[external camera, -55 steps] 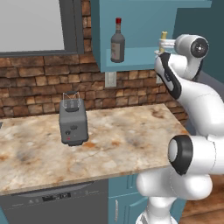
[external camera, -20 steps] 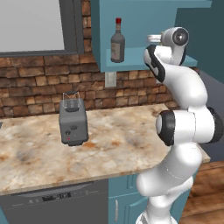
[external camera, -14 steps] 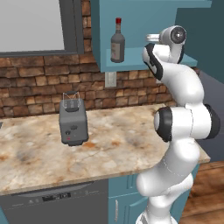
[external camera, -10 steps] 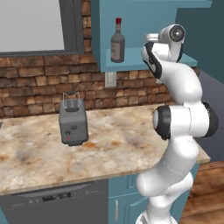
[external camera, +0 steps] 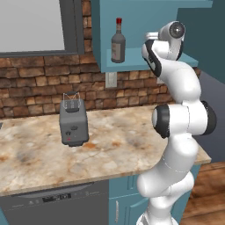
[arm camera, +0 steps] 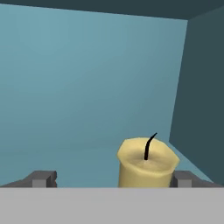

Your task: Get the candle and the liquor from the cabinet and move them to the dining counter.

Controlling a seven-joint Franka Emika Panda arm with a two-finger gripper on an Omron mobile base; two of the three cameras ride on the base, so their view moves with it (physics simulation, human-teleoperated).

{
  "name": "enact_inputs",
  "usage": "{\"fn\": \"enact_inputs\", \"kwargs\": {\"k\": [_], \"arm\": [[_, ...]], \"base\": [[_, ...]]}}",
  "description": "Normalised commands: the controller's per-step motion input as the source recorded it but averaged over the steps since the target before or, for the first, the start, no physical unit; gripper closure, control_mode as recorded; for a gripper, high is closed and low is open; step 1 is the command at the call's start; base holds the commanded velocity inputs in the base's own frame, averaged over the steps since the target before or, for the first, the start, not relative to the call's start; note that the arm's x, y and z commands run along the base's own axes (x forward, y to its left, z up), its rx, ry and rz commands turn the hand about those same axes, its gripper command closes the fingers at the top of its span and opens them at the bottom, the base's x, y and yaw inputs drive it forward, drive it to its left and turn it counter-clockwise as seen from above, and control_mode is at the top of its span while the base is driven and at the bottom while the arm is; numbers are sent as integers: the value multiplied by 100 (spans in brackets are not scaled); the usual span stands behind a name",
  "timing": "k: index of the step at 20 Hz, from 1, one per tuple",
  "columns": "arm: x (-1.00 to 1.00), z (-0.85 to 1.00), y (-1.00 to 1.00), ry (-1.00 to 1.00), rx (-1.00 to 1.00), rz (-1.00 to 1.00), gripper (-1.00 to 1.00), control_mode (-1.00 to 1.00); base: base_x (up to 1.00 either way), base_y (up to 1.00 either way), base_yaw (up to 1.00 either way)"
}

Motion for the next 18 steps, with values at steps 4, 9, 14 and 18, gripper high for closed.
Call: {"fn": "enact_inputs", "kwargs": {"k": [4, 9, 14, 18], "arm": [[0, 0, 0, 0, 0, 0, -100, -100], [1, 0, -2, 0, 0, 0, -100, -100], [0, 0, -1, 0, 0, 0, 100, -100], [0, 0, 0, 0, 0, 0, 100, -100]], "base": [[0, 0, 0], [0, 0, 0], [0, 0, 0], [0, 0, 0]]}}
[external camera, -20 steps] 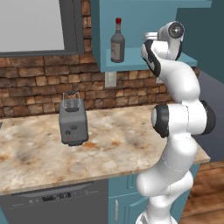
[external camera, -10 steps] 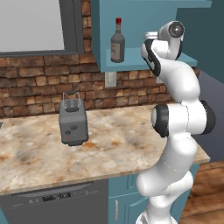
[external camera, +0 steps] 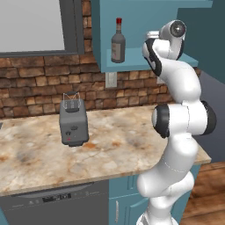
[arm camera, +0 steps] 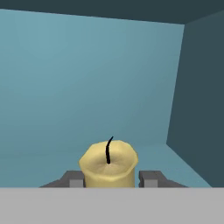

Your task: Get the candle and the liquor from the cabinet and move them to the dining counter.

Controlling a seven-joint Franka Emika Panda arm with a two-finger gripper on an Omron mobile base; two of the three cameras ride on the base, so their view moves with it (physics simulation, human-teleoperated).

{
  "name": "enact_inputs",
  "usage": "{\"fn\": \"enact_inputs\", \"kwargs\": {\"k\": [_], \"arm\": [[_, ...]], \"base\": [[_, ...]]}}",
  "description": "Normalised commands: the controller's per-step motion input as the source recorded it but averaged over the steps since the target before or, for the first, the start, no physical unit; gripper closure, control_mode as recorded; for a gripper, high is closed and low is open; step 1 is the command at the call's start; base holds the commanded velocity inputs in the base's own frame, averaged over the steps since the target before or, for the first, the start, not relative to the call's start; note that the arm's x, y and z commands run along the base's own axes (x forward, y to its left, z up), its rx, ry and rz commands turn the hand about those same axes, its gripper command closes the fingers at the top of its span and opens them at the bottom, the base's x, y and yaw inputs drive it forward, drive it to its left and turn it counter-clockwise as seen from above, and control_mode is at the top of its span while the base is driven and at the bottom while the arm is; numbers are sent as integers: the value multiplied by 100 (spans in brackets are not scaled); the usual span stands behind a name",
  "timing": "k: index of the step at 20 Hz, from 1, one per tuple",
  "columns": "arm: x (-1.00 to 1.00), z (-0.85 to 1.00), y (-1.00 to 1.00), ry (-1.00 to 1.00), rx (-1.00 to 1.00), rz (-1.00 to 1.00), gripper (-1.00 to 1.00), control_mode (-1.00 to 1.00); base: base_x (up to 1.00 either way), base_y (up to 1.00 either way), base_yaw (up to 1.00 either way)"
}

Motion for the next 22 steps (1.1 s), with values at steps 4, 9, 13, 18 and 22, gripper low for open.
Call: {"fn": "enact_inputs", "kwargs": {"k": [4, 9, 13, 18, 22], "arm": [[0, 0, 0, 0, 0, 0, 100, -100], [0, 0, 0, 0, 0, 0, 100, -100], [0, 0, 0, 0, 0, -2, 100, -100], [-42, 0, -1, 2, 0, -1, 100, -100], [-95, 0, 0, 1, 0, 0, 100, -100]], "base": [[0, 0, 0], [0, 0, 0], [0, 0, 0], [0, 0, 0], [0, 0, 0]]}}
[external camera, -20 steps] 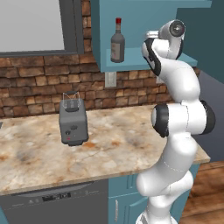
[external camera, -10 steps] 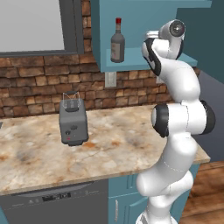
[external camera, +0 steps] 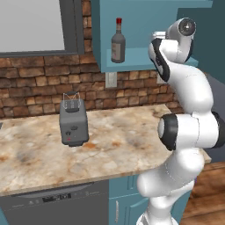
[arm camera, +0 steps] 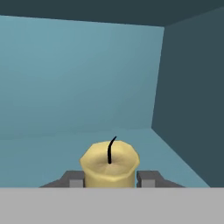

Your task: Get the candle and the liquor from the cabinet and move them to the dining counter.

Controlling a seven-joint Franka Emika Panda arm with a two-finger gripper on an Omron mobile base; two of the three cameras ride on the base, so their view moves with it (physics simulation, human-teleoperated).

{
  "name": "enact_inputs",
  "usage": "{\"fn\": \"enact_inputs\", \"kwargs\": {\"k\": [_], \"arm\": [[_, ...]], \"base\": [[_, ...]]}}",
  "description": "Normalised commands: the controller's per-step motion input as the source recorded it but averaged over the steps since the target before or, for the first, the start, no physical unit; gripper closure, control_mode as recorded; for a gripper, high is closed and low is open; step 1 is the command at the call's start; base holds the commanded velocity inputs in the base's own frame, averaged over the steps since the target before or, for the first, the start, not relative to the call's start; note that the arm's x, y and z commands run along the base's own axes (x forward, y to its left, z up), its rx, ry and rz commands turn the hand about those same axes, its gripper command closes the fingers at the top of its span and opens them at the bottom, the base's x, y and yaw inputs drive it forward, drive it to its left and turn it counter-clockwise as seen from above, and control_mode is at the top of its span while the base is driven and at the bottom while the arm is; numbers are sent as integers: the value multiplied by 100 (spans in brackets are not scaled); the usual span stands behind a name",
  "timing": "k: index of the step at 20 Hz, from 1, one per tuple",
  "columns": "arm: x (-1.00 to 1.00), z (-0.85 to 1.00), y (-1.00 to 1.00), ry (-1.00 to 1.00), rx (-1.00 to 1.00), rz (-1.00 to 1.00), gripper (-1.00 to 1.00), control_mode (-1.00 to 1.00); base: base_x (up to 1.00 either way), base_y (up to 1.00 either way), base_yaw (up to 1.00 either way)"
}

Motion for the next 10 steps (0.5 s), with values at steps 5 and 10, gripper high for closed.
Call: {"fn": "enact_inputs", "kwargs": {"k": [5, 10], "arm": [[-99, -8, 0, 0, 0, 0, 100, -100], [-100, -14, 12, -6, 0, 0, 100, -100]], "base": [[0, 0, 0], [0, 0, 0]]}}
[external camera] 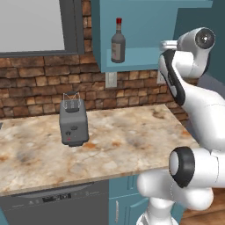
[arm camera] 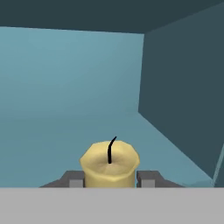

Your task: Get the candle and the liquor from the cabinet and move them to the dining counter.

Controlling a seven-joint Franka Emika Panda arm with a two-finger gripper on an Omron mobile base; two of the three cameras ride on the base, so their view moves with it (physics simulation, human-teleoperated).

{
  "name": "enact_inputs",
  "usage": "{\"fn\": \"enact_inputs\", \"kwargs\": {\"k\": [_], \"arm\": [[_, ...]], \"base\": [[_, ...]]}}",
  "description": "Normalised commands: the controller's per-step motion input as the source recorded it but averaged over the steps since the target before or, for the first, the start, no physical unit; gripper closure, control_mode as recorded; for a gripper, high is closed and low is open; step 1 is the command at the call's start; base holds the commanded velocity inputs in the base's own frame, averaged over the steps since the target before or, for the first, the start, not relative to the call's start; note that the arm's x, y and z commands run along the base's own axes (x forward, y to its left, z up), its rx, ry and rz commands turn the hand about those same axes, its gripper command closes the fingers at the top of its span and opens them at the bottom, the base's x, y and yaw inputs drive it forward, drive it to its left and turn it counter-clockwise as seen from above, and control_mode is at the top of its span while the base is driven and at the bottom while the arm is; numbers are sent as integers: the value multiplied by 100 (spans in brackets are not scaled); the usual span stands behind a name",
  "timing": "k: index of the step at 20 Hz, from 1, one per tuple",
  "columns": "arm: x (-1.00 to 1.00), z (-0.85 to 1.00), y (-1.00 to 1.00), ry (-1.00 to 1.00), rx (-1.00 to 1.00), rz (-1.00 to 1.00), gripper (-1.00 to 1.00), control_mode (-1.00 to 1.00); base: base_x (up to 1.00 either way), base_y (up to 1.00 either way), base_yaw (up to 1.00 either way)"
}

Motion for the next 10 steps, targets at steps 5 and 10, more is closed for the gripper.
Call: {"fn": "enact_inputs", "kwargs": {"k": [5, 10], "arm": [[-100, 0, 33, -1, 0, 0, 100, -100], [-99, 0, 32, 0, 0, 0, 100, -100]], "base": [[0, 0, 0], [0, 0, 0]]}}
